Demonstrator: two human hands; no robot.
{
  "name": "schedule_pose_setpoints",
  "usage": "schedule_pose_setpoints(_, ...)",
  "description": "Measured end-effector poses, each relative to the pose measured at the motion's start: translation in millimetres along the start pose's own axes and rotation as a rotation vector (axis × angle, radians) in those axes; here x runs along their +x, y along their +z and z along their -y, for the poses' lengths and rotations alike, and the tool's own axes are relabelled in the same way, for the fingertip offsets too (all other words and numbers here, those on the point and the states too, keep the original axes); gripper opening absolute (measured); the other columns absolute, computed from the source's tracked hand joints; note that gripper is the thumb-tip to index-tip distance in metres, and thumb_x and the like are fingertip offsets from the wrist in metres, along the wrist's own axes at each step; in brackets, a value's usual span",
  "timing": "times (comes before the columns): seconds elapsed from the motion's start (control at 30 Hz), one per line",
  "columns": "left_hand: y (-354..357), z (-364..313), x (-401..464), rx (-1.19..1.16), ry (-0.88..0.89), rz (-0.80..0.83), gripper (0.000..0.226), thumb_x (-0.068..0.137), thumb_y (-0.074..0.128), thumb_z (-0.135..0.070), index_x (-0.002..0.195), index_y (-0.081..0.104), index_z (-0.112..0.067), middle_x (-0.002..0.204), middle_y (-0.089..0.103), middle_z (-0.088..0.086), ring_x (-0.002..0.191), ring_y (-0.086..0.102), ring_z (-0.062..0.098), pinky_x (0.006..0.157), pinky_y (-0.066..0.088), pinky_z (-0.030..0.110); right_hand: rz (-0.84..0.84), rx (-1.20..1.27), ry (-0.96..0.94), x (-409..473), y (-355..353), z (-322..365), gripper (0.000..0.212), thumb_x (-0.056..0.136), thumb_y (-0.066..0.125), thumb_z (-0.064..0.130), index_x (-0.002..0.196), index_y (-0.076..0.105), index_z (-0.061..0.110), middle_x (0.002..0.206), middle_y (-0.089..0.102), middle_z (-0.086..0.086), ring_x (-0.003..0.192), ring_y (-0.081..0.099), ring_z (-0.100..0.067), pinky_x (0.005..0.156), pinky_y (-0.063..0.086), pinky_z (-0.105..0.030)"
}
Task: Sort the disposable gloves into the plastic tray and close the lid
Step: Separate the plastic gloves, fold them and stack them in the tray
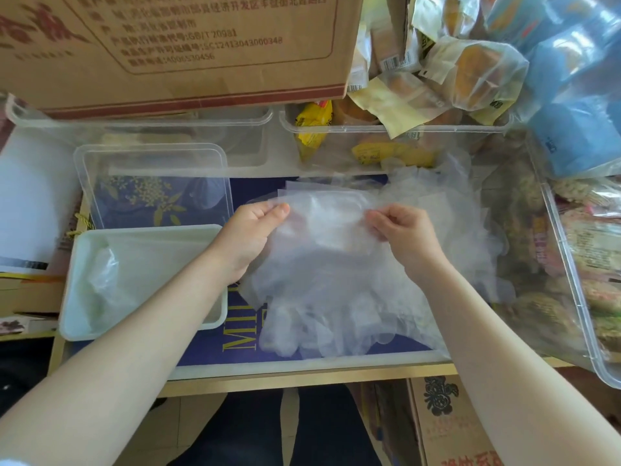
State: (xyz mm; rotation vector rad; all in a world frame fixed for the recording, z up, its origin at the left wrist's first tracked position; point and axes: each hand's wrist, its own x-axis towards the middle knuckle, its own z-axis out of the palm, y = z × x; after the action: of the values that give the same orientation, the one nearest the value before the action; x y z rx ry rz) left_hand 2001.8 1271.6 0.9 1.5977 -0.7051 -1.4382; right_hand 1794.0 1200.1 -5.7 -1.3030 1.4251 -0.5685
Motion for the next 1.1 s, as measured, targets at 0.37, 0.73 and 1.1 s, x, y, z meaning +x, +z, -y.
schedule_pose_setpoints(0.37, -24.3, 3.7, 9.3, -0.021, -0.015, -0.095, 0.033, 0.098, 0.046, -0.025, 0.082, 0.073, -0.019, 0.092, 0.072, 0.003, 0.101, 0.063, 0.024, 0.099, 0.043, 0.038, -0.109, 0.165, 0.113, -2.2, -19.1, -10.4, 0.026, 0.1, 0.036, 0.006, 0.106, 0.06, 0.012, 0.082, 0.067, -0.001, 0.05, 0.06, -0.004, 0.052, 0.044, -0.016)
schedule_pose_setpoints(0.73, -5.2, 6.6, 20.7, 0.034, -0.018, -0.022, 0.018, 0.092, 0.056, -0.016, 0.105, 0.066, -0.007, 0.093, 0.072, 0.004, 0.091, 0.065, 0.02, 0.091, 0.049, 0.036, 0.038, 0.314, 0.142, -6.1, -18.3, -11.1, 0.017, 0.098, 0.045, 0.01, 0.101, 0.06, 0.018, 0.076, 0.071, 0.008, 0.065, 0.066, -0.008, 0.065, 0.05, -0.019)
schedule_pose_setpoints(1.1, -26.0, -20.7, 31.2, -0.096, 0.074, -0.133, 0.022, 0.095, 0.053, -0.017, 0.079, 0.068, -0.017, 0.067, 0.071, -0.004, 0.065, 0.054, 0.014, 0.056, 0.039, 0.021, -0.245, 0.53, 0.242, -16.9, -55.8, 4.7, 0.017, 0.099, 0.044, 0.017, 0.086, 0.053, 0.014, 0.061, 0.069, 0.007, 0.055, 0.064, -0.005, 0.05, 0.049, -0.017)
